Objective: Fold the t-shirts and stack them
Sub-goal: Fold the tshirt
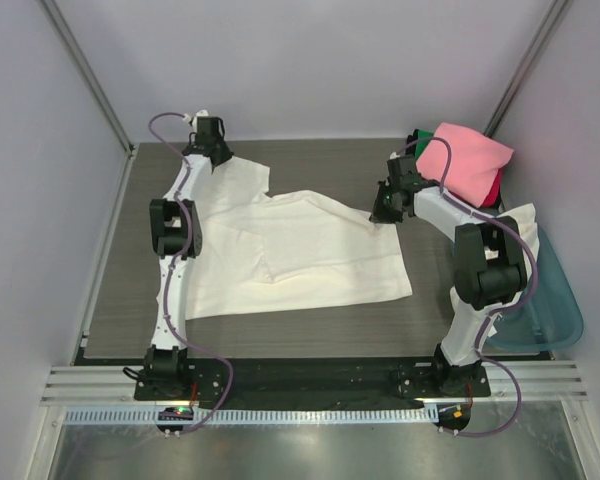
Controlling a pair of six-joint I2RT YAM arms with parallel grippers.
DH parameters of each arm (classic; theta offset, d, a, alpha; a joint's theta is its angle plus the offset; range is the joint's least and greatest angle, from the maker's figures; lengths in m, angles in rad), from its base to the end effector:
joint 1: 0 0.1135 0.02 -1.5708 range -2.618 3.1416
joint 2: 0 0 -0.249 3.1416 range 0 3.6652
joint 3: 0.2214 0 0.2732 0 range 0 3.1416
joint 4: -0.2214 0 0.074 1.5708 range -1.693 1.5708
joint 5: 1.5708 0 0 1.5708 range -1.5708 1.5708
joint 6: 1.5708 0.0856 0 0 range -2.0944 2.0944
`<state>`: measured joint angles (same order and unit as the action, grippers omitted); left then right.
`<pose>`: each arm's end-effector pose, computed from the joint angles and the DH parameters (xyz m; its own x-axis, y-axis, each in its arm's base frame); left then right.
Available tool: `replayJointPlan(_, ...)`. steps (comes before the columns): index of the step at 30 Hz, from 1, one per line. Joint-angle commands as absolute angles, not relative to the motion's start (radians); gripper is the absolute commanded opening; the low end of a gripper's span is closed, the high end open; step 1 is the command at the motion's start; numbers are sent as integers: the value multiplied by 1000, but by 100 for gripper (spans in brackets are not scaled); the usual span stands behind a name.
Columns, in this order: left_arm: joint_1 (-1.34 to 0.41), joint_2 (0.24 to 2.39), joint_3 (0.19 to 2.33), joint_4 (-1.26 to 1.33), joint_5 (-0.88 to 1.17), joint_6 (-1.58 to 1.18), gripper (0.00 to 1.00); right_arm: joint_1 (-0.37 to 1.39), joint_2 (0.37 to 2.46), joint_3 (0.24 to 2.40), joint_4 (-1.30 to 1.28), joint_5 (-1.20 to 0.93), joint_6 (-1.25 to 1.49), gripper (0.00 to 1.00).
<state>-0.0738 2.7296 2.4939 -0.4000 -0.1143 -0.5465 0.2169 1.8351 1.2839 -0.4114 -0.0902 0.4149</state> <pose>0.6483 -0.0381 0.1149 -0.4964 -0.4810 -0.7226 -0.3233 0.8750 -0.3603 0.4227 0.1010 0.1347 -0.8401 0.2260 -0.4931 0.0809 0.9511 0.2980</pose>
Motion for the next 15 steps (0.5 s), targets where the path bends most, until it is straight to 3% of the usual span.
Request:
replayJointPlan(1, -74, 2740, 2511, -376, -101, -545, 12, 218, 1801, 1279, -379, -92, 419, 1)
replayJointPlan(2, -74, 2741, 2517, -376, -98, -545, 0, 219, 1802, 1276, -376, -92, 420, 1)
replayJointPlan(7, -74, 2720, 2507, -371, -75, -540, 0, 219, 1812, 1281, -376, -107, 425, 1)
replayJointPlan(15, -71, 2472, 2347, -397, -101, -535, 0, 219, 1832, 1381, -411, -104, 403, 1)
